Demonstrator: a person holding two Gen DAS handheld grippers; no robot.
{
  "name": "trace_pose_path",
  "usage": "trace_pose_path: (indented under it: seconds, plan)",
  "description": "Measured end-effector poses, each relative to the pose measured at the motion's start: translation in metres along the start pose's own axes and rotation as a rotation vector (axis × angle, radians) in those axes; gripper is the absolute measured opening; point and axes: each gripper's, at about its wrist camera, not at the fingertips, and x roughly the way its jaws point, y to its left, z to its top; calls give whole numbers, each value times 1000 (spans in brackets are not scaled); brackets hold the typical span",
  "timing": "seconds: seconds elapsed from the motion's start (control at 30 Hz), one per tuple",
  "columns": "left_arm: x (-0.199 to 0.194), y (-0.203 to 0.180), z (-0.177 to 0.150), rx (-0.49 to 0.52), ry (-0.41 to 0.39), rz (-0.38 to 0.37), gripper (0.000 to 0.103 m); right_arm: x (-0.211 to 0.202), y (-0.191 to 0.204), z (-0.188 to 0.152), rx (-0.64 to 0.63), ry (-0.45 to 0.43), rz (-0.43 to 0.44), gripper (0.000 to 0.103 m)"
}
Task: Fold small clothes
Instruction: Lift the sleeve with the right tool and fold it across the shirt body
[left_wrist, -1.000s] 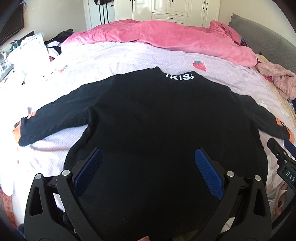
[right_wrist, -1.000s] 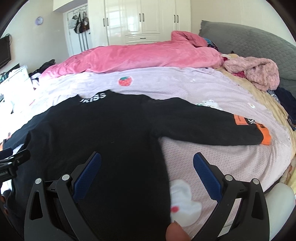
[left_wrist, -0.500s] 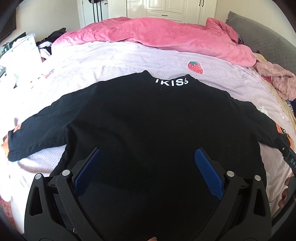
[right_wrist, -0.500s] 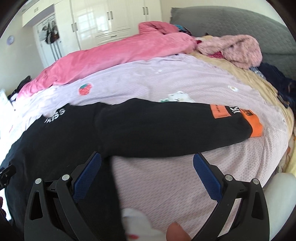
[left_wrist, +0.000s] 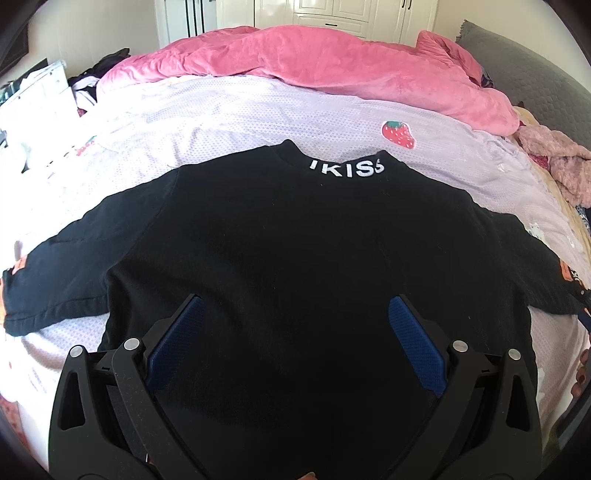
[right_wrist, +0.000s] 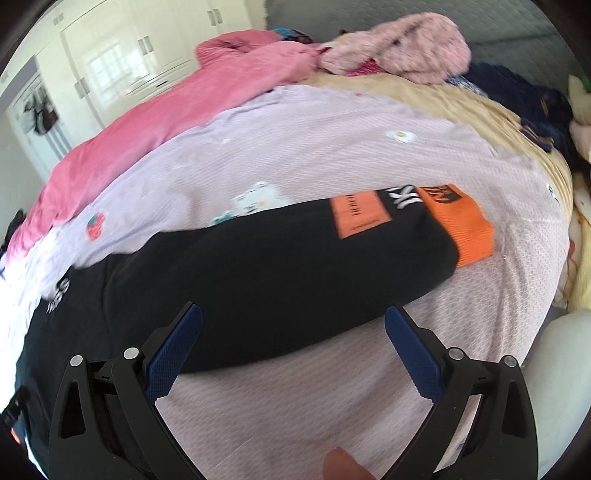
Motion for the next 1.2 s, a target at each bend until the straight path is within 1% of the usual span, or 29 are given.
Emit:
trace_pose_path:
  seconds: [0.2, 0.33, 0.47, 0.6, 0.7, 0.73, 0.77, 0.8, 0.87, 0.9, 0.93, 0.97, 1.07, 1.2]
  plan:
    - [9, -1, 9, -18, -3, 3, 94, 13, -30, 12, 77, 5, -58, 99]
    - [16, -3, 13, -22, 6, 9, 94, 20, -49, 20, 133, 3, -54, 99]
    - [22, -5, 18, -27, 13, 10, 94, 30, -67, 27, 182, 1, -87, 99]
    - [27, -5, 22, -34, 11, 19, 94, 36, -87, 34, 218, -39, -90, 99]
    - [32, -3, 25, -49, 11, 16, 94, 39, -95, 38, 231, -75, -61, 97]
    - [34, -3, 27, -54, 11, 15, 94, 40, -98, 38, 243, -80, -47, 91]
    - [35, -2, 27, -58, 10, 15, 94, 39, -99, 38, 246, -92, -43, 79]
    - [37, -2, 28, -60, 9, 15, 94, 38, -99, 38, 239, -106, -42, 74]
    - [40, 1, 27, -68, 14, 9, 94, 37, -100, 36, 228, -119, -38, 49]
    - [42, 2, 27, -72, 17, 1, 94, 36, -101, 36, 232, -126, -27, 44]
    - [43, 3, 26, -77, 18, -10, 94, 34, -101, 35, 233, -133, -21, 33]
    - [45, 4, 26, -81, 18, -13, 94, 32, -101, 34, 229, -145, -12, 25]
    - [50, 10, 23, -99, 27, -29, 94, 19, -96, 34, 205, -186, 28, 19]
    - [51, 18, 19, -112, 26, -42, 94, 3, -76, 36, 159, -222, 82, 18]
